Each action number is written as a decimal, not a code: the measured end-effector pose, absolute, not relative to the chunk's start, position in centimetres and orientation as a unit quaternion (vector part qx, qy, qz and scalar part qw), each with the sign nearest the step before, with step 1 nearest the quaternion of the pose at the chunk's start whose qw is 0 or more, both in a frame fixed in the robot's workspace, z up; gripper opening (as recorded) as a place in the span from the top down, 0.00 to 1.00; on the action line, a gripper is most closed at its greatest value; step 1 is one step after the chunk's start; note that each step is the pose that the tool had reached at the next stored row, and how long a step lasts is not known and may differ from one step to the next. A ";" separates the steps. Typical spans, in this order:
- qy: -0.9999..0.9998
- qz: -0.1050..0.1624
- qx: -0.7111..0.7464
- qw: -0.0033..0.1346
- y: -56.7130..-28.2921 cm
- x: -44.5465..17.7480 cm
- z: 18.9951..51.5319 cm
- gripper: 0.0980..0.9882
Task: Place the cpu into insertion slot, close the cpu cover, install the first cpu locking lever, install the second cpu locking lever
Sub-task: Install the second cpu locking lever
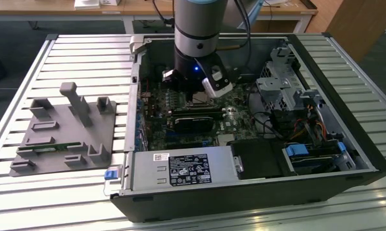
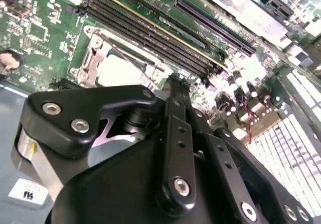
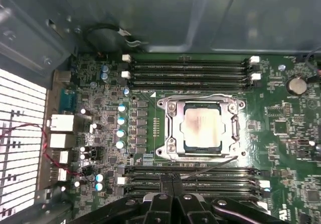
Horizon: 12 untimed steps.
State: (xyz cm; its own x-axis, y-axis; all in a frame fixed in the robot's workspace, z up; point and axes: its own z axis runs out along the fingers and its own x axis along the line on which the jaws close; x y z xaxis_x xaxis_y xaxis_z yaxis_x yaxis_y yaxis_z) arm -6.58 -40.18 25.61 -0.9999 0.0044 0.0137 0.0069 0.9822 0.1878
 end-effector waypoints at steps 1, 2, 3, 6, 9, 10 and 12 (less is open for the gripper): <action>-0.996 -0.094 -0.003 0.007 -40.2 -6.6 26.0 0.99; -0.996 -0.094 -0.003 0.007 -40.2 -6.6 26.1 0.99; -0.996 -0.094 -0.003 0.007 -40.2 -6.5 26.1 0.99; -0.995 -0.095 -0.003 0.008 -40.2 -5.8 26.1 0.99; -0.995 -0.095 -0.003 0.010 -40.2 -5.0 25.8 0.99; -0.995 -0.095 -0.003 0.011 -40.2 -4.6 25.7 0.99; -0.995 -0.095 -0.003 0.013 -40.2 -4.3 25.4 0.99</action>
State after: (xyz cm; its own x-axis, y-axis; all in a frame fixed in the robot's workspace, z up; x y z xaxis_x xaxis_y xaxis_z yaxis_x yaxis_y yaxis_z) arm -4.28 -40.18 25.37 -0.9996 0.0044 0.0267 0.0093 0.9820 0.1888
